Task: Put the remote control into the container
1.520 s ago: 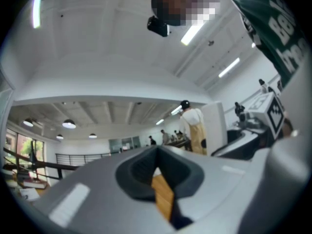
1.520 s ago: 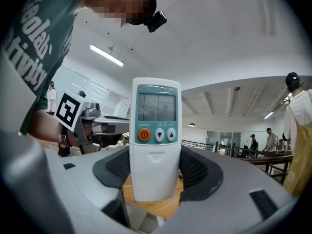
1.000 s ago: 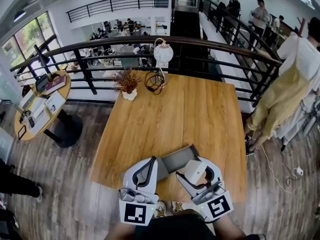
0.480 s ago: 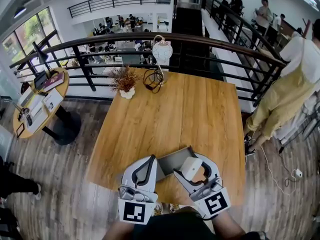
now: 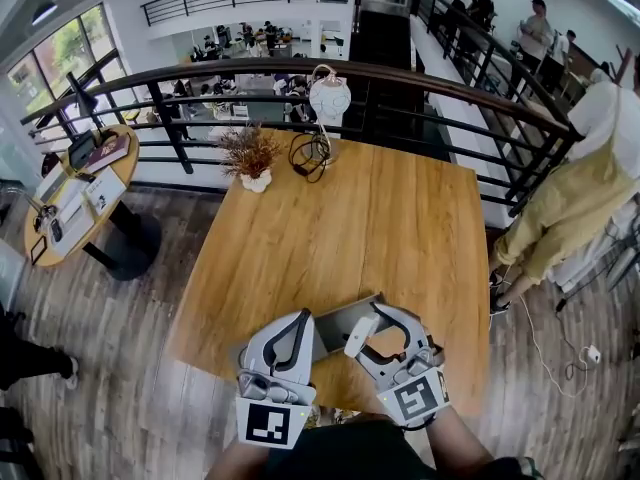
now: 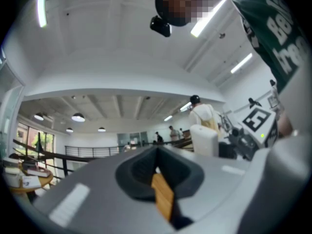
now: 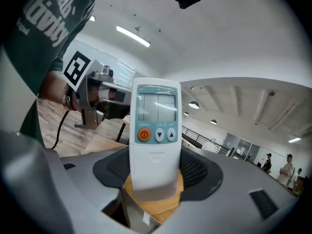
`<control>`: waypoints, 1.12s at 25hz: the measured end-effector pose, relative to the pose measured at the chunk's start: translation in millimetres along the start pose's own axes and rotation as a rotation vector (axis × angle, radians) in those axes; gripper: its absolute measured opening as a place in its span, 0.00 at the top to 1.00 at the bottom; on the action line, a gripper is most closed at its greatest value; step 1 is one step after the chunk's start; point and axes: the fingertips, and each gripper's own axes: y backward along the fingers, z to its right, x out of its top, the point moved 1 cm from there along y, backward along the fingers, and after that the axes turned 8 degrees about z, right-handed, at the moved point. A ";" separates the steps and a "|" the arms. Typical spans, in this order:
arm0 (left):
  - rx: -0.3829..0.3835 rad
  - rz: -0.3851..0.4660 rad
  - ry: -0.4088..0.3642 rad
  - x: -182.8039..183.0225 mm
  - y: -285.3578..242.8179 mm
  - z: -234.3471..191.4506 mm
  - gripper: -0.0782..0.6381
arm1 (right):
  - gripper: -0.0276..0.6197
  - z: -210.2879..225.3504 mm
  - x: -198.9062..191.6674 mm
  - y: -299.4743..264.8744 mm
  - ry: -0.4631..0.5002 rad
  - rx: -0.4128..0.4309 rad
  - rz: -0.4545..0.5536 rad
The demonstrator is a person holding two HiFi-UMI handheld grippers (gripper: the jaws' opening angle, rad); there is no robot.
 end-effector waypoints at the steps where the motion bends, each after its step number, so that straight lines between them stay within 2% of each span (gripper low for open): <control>1: 0.003 0.000 0.001 -1.4 -0.2 -0.3 0.90 | 0.49 -1.0 -5.2 -2.9 0.018 0.015 -0.021; 9: 0.018 -0.018 0.027 -11.3 2.0 -3.8 0.90 | 0.49 -9.2 -53.8 -24.3 0.159 0.186 -0.167; 17: 0.029 -0.025 0.054 -20.2 0.9 -3.2 0.90 | 0.49 -24.8 -100.2 -38.3 0.249 0.339 -0.277; 21: 0.038 -0.021 0.080 -23.8 1.1 -1.4 0.90 | 0.49 -31.9 -125.4 -44.0 0.264 0.401 -0.326; 28: 0.042 -0.026 0.080 -25.7 1.0 1.6 0.90 | 0.49 -46.4 -155.2 -49.5 0.305 0.516 -0.391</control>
